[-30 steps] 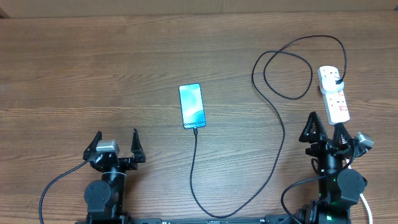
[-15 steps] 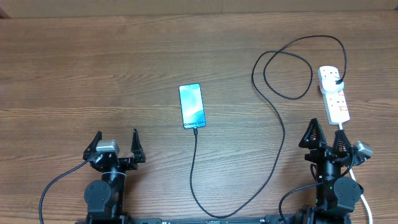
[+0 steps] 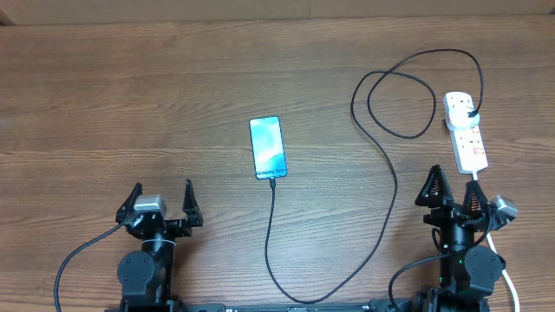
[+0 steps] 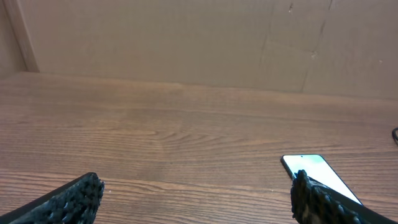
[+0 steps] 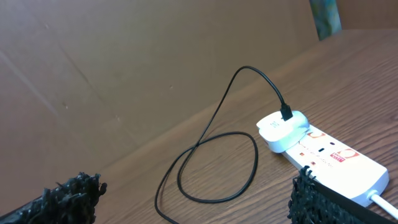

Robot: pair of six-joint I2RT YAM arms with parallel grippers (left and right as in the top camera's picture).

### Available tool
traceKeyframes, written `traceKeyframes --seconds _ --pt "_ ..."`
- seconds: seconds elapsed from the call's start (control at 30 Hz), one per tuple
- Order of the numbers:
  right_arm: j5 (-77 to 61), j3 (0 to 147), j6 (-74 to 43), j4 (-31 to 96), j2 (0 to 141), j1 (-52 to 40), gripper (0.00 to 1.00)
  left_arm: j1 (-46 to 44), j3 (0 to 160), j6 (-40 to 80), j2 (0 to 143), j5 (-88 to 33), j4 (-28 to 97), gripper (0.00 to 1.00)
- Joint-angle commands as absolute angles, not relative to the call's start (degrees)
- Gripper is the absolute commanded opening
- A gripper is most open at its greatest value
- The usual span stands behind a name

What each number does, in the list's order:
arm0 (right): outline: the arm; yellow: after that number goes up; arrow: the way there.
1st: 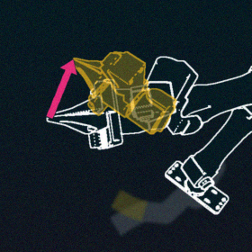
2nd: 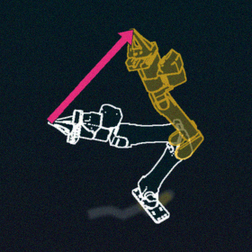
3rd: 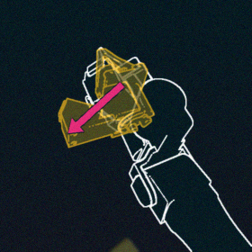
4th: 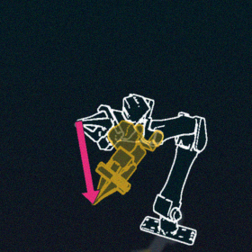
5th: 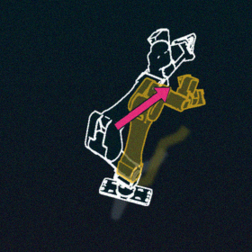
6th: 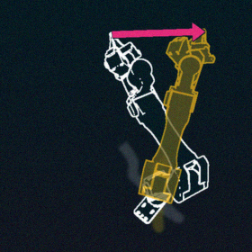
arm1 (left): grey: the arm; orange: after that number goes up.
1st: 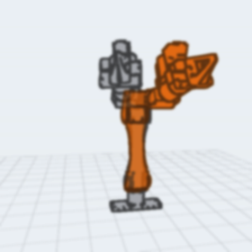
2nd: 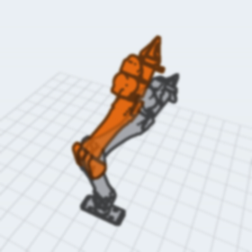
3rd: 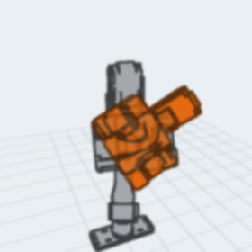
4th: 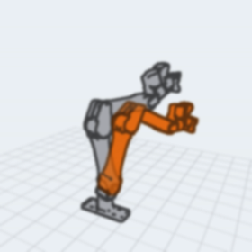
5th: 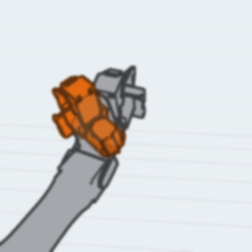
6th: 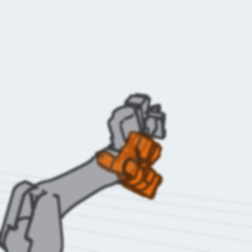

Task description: Plug charger to phone and switch on socket

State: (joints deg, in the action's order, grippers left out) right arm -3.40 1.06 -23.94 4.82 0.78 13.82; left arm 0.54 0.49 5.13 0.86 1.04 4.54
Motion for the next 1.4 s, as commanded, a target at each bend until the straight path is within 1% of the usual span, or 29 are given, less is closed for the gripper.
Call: traceKeyframes --seconds 0.0,0.43,0.7,0.93,1.37 --pt "-2.6 0.4 -20.5 4.8 0.1 13.5 1.00 0.9 0.4 4.3 0.2 0.4 4.5 1.00" --pt "-2.6 0.4 -19.5 4.8 0.1 13.3 1.00 0.9 0.4 4.3 0.2 0.4 4.5 1.00" --pt "-2.6 0.4 -10.7 4.9 0.1 8.1 1.00 0.9 0.4 4.3 0.2 0.4 4.5 1.00" --pt "-2.6 0.4 -6.1 4.9 0.1 4.1 1.00 0.9 0.4 4.3 0.2 0.4 4.5 1.00" --pt "-4.6 0.4 -5.7 4.7 0.1 3.5 1.00 0.9 0.4 4.3 0.2 0.4 4.5 1.00"
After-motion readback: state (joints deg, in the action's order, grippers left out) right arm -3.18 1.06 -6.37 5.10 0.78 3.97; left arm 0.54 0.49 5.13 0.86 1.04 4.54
